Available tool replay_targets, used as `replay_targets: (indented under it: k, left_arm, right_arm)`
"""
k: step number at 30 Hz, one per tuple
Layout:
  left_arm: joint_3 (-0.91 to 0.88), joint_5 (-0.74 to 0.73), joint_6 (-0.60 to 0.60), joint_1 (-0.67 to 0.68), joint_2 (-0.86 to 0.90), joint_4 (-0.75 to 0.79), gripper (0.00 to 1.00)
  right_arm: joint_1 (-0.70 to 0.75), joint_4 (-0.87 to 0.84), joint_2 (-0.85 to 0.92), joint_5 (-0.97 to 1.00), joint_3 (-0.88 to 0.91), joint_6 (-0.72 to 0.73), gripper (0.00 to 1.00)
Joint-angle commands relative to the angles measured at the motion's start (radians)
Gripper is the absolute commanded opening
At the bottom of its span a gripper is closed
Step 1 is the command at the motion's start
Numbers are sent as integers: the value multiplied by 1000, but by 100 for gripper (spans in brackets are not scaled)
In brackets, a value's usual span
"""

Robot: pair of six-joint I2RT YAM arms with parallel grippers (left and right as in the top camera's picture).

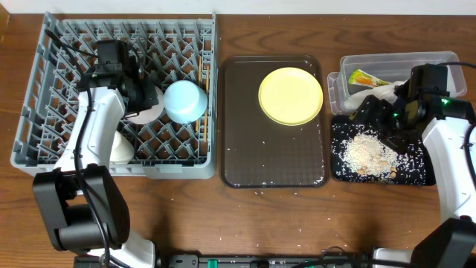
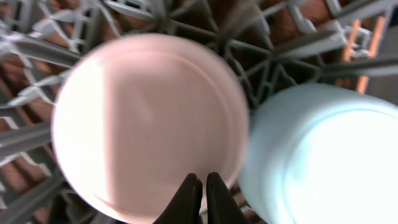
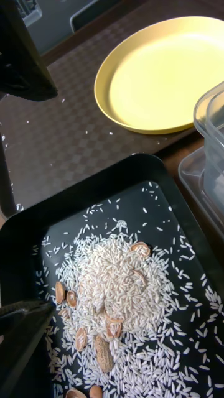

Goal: Sort waste into correct bins and load items into the dishwasher
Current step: 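Move the left gripper back toward the brown tray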

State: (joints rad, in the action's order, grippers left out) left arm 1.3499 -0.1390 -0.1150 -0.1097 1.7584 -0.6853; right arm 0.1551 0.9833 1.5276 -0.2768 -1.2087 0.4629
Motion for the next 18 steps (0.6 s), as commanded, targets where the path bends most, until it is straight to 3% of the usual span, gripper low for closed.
replay_targets:
  k: [1,8,11,16,18]
  left_arm:
    - [-3,-60,14,2,-31,-14,8]
    - [-2,-62,13,50,-160,-18,17]
    - [-2,-105,13,106,-208,-33,34]
    - [-2,-220,0,255,-223,-28,46]
    - [-2,-216,-10,324,-219,-17,59]
  right_arm:
    - [0,1,-5,3,-2,-8,99]
    - [0,1,-5,3,-2,-8,99]
    - [0,1,-5,3,-2,-8,99]
    - [0,1,-5,3,-2,-8,99]
    - [0,1,-5,3,-2,-8,99]
